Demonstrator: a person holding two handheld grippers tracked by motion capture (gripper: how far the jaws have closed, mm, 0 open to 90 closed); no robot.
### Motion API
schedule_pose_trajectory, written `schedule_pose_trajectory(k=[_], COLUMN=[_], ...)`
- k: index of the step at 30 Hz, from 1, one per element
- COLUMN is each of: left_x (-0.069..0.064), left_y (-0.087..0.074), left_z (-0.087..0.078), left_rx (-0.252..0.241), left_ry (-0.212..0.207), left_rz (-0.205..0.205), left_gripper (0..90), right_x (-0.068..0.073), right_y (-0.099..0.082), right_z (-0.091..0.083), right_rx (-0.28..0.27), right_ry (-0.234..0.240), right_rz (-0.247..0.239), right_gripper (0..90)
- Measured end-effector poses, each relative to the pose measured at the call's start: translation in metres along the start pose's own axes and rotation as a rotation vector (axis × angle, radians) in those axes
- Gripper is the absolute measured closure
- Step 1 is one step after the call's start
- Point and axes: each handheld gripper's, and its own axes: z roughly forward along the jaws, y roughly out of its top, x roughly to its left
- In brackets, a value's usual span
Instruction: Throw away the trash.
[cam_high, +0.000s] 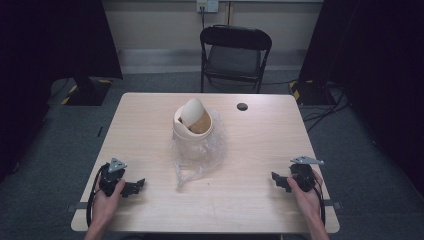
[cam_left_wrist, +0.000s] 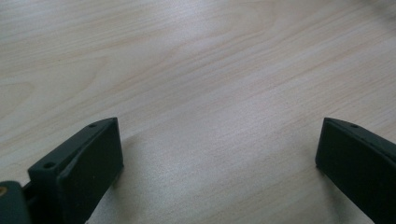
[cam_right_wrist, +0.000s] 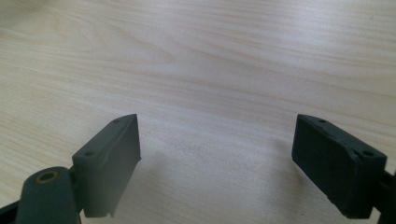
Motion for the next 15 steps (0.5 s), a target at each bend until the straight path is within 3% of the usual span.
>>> schedule_pose_trajectory(k=[6, 7, 15], left_x=[-0.0001, -0.0001, 0.0], left_y=[0.0, -0.0001, -0.0001], left_z=[0.0001, 0.0001, 0.0], left_rx=[-0.001, -0.001, -0.001], left_ry=[0.0, 0.0, 0.0], left_rz=[-0.001, -0.001, -0.001], left_gripper=[0.2, 0.2, 0.2], right_x=[0.0037, 0.0071, 0.0075], right_y=[-0.0056, -0.0083, -0.0086], right_z=[0.0049, 0.0061, 0.0063], right_rx=[-0.004, -0.017, -0.019], right_ry=[-0.029, -0.052, -0.061], right_rz=[-0.012, -0.029, -0.024], right_gripper=[14.3, 13.5, 12.8])
